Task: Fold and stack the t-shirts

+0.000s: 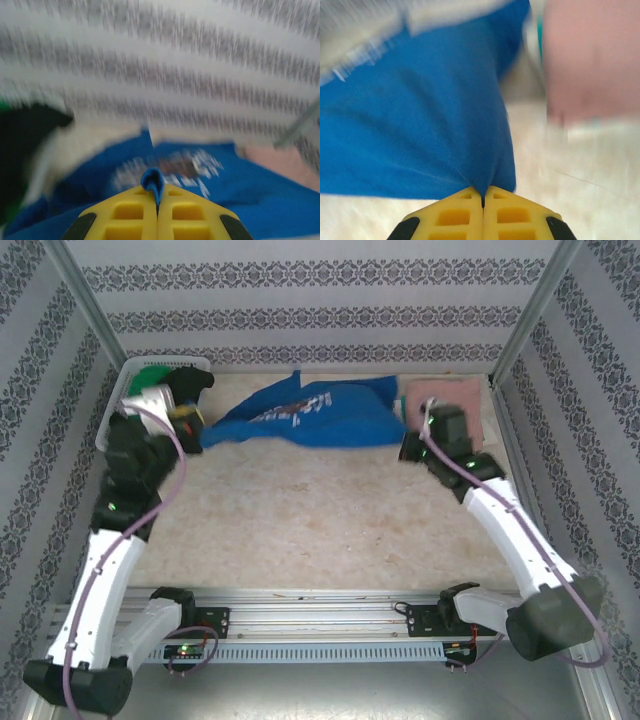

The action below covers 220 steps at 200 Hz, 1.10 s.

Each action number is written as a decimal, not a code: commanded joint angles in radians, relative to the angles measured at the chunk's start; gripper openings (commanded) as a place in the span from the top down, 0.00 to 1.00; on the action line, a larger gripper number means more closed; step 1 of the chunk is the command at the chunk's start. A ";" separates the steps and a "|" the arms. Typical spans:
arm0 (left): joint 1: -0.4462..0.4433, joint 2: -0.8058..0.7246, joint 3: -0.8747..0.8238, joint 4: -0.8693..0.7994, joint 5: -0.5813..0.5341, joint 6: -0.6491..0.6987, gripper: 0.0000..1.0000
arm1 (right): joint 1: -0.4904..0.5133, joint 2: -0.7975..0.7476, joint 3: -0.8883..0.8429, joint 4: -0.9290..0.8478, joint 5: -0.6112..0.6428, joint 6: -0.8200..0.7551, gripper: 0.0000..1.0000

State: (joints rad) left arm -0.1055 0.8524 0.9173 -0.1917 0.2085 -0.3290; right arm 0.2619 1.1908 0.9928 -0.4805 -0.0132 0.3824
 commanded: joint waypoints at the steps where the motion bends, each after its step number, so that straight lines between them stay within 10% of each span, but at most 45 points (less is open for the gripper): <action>1: -0.065 -0.081 -0.222 0.034 0.093 -0.164 1.00 | 0.020 -0.009 -0.111 0.027 -0.060 0.068 1.00; 58: -0.360 -0.131 -0.421 -0.132 0.059 -0.283 1.00 | 0.024 -0.106 -0.307 -0.101 0.033 0.109 0.93; 85: -0.370 -0.155 -0.432 -0.191 0.080 -0.284 0.67 | 0.022 -0.198 -0.287 -0.190 0.080 0.103 0.79; 132: -0.369 -0.152 -0.314 -0.221 -0.075 -0.167 0.48 | 0.128 -0.312 -0.191 -0.239 0.151 0.126 0.68; 160: -0.361 0.120 -0.268 -0.026 -0.109 -0.103 0.46 | 0.276 -0.131 -0.131 -0.095 0.183 0.127 0.61; 220: -0.167 0.859 0.070 0.191 0.103 -0.089 0.55 | 0.268 0.348 -0.045 0.056 0.110 0.169 0.56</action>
State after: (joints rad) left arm -0.3573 1.5467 0.8818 -0.1181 0.2176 -0.4400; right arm 0.5320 1.4666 0.9363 -0.4656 0.1127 0.5079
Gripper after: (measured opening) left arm 0.473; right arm 0.422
